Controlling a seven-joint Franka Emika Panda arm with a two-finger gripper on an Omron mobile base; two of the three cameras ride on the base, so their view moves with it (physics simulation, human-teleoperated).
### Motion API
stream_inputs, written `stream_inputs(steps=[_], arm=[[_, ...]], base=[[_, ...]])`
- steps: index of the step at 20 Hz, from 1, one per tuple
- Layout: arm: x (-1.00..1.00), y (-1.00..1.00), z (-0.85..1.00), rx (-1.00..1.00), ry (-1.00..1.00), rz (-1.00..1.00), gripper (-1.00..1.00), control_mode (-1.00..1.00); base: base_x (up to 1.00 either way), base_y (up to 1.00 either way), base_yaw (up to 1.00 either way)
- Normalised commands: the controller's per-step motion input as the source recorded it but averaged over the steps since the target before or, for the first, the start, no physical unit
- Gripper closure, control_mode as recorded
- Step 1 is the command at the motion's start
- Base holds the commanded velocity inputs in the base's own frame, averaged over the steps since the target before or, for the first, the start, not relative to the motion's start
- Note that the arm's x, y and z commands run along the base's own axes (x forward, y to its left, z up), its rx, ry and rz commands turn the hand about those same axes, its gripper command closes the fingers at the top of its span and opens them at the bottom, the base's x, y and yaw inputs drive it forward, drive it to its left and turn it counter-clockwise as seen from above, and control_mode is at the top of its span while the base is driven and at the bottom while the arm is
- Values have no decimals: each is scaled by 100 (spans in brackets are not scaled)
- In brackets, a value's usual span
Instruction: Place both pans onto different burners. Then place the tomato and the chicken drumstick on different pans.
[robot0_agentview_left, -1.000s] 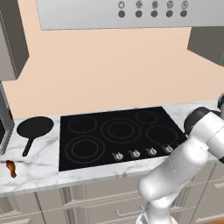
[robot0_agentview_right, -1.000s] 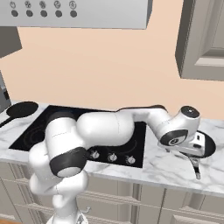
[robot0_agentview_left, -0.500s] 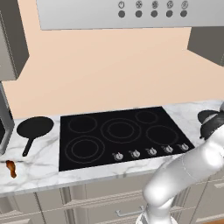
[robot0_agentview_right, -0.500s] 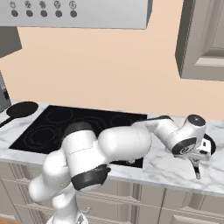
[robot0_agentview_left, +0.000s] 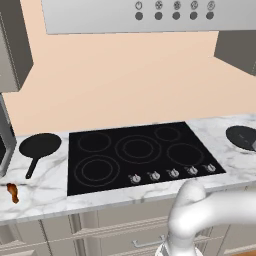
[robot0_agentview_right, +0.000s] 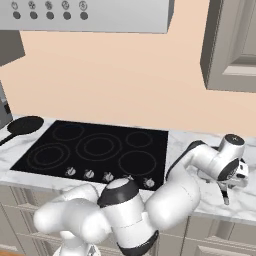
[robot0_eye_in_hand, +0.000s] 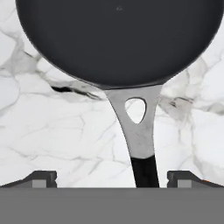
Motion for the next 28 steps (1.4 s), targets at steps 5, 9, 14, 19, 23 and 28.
stream_inputs(steps=[5, 9, 14, 19, 23, 28], arm=[[5, -16, -29, 0, 3, 2, -100, -100], [10, -18, -30, 0, 0, 1, -100, -100], [7, -21, -15, 0, 0, 2, -100, -100], [0, -4, -23, 0, 5, 3, -100, -100], [0, 0, -29, 0, 6, 1, -100, -100], [0, 0, -7, 0, 2, 0, 100, -100]], base=[[0, 0, 0], [0, 0, 0], [0, 0, 0], [0, 0, 0], [0, 0, 0], [0, 0, 0]])
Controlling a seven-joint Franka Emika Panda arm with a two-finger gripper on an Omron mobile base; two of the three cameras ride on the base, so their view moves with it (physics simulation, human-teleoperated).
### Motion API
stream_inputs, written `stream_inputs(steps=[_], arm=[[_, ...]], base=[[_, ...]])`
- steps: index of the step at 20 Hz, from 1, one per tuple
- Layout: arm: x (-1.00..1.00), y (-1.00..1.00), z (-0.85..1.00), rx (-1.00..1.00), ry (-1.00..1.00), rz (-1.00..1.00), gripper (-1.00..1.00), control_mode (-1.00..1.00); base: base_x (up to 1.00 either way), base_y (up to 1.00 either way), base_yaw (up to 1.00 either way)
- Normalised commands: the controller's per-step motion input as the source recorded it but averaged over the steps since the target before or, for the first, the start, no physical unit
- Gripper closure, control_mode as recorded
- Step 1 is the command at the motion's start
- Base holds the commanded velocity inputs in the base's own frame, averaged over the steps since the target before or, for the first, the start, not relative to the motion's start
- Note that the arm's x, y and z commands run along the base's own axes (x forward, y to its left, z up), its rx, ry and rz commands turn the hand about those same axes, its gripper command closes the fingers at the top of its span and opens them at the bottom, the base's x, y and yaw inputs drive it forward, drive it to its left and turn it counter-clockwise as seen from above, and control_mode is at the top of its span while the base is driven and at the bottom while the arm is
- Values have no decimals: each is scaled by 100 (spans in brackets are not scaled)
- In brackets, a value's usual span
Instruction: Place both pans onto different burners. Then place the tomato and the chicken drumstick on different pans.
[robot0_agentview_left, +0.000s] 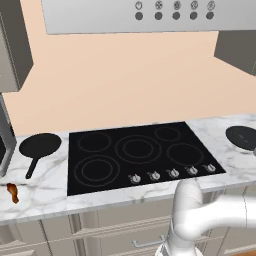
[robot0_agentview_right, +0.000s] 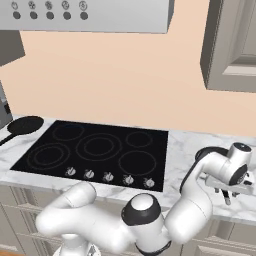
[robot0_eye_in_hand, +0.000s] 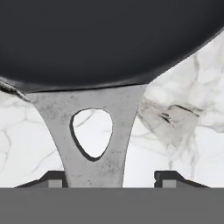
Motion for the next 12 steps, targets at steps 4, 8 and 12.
stream_inputs(steps=[4, 8, 12], arm=[[0, -2, 0, 0, -1, 0, 100, -100], [-10, 4, 22, -1, -8, 3, 100, -100], [-20, 50, 26, -9, -7, 11, 100, -100]], base=[[0, 0, 0], [0, 0, 0], [0, 0, 0]])
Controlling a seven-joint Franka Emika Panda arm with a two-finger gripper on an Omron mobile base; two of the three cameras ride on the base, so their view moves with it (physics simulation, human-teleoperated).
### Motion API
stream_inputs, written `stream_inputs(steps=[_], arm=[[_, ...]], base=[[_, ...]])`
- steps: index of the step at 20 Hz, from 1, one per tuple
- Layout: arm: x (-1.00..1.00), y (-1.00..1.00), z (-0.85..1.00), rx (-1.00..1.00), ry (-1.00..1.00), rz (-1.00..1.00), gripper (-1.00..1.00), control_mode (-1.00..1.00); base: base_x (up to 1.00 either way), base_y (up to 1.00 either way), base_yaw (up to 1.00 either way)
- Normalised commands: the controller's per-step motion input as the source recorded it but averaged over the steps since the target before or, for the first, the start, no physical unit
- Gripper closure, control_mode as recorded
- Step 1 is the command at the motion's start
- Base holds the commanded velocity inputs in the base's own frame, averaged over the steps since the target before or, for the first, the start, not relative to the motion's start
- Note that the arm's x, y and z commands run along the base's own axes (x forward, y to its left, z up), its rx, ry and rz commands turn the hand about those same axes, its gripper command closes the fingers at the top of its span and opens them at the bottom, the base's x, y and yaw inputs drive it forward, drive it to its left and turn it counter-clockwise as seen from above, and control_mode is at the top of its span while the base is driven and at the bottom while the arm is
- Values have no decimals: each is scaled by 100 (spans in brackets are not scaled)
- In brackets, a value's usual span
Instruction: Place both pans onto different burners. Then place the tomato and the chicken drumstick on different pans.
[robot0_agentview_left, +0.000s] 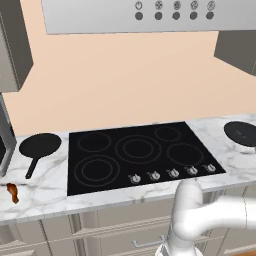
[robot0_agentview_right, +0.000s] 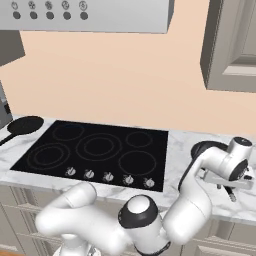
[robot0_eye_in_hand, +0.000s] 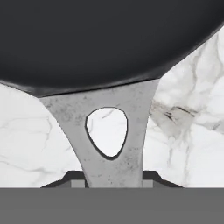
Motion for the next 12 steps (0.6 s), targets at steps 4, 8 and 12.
stream_inputs(steps=[4, 8, 12], arm=[[-15, 94, 6, -16, 0, 22, 100, -100], [0, 99, 0, -10, 0, 31, 100, -100], [0, 86, 0, -1, 0, 36, 100, -100]], base=[[0, 0, 0], [0, 0, 0], [0, 0, 0]])
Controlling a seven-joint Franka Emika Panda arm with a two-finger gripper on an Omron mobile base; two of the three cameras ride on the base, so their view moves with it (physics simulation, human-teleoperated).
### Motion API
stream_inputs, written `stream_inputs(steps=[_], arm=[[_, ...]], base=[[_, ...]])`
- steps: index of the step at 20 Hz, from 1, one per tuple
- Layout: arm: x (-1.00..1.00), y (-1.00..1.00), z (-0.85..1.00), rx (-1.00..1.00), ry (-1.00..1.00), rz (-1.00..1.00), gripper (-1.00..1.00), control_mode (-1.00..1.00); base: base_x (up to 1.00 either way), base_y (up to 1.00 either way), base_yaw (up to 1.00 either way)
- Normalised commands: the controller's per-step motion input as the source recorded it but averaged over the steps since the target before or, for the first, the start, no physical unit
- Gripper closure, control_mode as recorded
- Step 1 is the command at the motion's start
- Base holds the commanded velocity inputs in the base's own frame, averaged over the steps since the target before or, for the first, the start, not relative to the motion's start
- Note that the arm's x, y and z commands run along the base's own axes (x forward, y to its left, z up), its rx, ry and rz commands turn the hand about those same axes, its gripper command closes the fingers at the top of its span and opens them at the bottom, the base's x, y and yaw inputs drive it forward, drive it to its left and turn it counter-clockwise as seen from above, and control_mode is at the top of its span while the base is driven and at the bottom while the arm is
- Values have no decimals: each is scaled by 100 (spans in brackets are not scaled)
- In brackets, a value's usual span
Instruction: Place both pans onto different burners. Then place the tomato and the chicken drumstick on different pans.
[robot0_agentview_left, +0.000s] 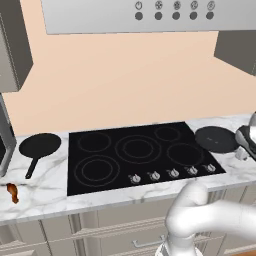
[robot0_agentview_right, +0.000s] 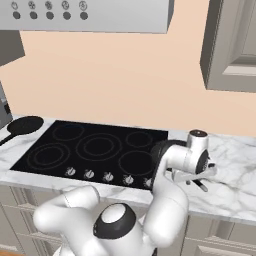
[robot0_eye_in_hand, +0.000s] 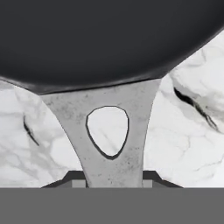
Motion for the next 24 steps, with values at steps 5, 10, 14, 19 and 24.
stream_inputs(steps=[5, 10, 14, 19, 24], arm=[[6, 43, 0, 0, 0, 36, 100, -100], [35, 34, 0, 1, 1, 32, 100, -100], [49, 32, 1, 4, 8, 29, 100, -100], [54, 10, 0, 7, 13, 19, 100, -100], [60, 1, 0, 7, 13, 7, 100, -100]], base=[[0, 0, 0], [0, 0, 0], [0, 0, 0], [0, 0, 0], [0, 0, 0]])
